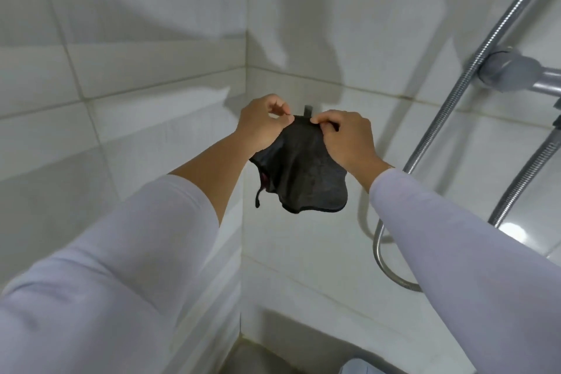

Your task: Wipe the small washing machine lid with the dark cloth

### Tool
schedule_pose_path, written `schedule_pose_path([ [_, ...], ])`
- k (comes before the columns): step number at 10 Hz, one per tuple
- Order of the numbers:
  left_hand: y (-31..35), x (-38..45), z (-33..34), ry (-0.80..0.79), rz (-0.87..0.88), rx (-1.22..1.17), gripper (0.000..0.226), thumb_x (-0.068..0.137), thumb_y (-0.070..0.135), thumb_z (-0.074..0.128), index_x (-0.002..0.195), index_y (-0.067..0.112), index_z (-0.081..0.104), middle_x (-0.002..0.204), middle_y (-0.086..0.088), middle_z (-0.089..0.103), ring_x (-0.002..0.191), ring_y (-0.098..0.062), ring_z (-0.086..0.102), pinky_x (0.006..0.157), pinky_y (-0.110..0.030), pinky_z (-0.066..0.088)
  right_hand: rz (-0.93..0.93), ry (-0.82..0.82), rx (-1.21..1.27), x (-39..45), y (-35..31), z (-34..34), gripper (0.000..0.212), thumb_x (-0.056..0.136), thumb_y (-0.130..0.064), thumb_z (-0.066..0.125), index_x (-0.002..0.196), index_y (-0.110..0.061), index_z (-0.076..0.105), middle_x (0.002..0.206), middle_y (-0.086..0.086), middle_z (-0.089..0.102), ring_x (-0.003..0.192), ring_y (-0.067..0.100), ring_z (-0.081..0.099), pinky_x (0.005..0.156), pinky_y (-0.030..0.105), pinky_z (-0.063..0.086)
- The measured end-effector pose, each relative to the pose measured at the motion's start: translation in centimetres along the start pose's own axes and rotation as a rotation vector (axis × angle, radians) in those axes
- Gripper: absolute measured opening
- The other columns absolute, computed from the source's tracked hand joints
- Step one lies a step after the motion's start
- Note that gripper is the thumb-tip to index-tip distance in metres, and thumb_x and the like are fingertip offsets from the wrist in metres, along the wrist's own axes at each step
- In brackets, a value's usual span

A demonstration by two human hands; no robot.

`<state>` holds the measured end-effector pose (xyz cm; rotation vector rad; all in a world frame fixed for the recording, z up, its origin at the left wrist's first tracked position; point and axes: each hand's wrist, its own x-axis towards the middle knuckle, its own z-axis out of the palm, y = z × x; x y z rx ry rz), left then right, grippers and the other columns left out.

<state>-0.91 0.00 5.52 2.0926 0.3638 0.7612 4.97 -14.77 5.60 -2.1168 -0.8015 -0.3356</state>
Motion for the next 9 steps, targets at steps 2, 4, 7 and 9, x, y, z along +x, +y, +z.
schedule_pose_path([
  [2, -0.7, 3.1, 3.1, 0.142, -0.030, 0.002, 0.013, 0.087, 0.016, 0.064, 0.095, 0.006, 0.070, 0.106, -0.005, 0.070, 0.104, -0.016, 0.061, 0.084, -0.015, 0.037, -0.007, 0.063, -0.246, 1.9, 1.0, 1.9, 0.040, 0.093, -0.010, 0.040, 0.118, -0.022, 0.070, 0.119, 0.003, 0.069, 0.106, 0.028, 0.063, 0.086, 0.028, 0.046],
  [4, -2.1, 3.9, 5.4, 0.215, -0.086, -0.022, 0.011, 0.087, 0.015, 0.064, 0.092, 0.007, 0.071, 0.105, -0.008, 0.071, 0.098, -0.017, 0.065, 0.084, -0.018, 0.042, 0.043, 0.030, -0.293, 2.2, 1.9, 3.1, 0.042, 0.094, -0.009, 0.040, 0.125, -0.023, 0.065, 0.124, 0.005, 0.067, 0.108, 0.032, 0.062, 0.087, 0.030, 0.047],
  [7, -2.5, 1.9, 7.4, 0.141, -0.259, -0.203, 0.023, 0.094, 0.020, 0.054, 0.110, 0.011, 0.069, 0.110, -0.005, 0.072, 0.096, -0.016, 0.064, 0.084, -0.021, 0.048, 0.218, -0.103, -0.023, 1.7, 3.0, 4.8, 0.044, 0.096, -0.014, 0.037, 0.130, -0.031, 0.059, 0.115, 0.005, 0.070, 0.090, 0.026, 0.062, 0.081, 0.029, 0.050],
  [9, -4.3, -2.8, 8.9, 0.176, -0.058, -0.011, 0.034, 0.088, 0.003, 0.044, 0.114, 0.014, 0.064, 0.107, -0.004, 0.065, 0.102, -0.019, 0.058, 0.085, -0.020, 0.043, 0.218, -0.232, 0.107, -2.9, 4.7, 4.0, 0.046, 0.091, -0.003, 0.040, 0.122, -0.023, 0.067, 0.074, -0.001, 0.059, 0.062, 0.013, 0.049, 0.052, 0.010, 0.036],
])
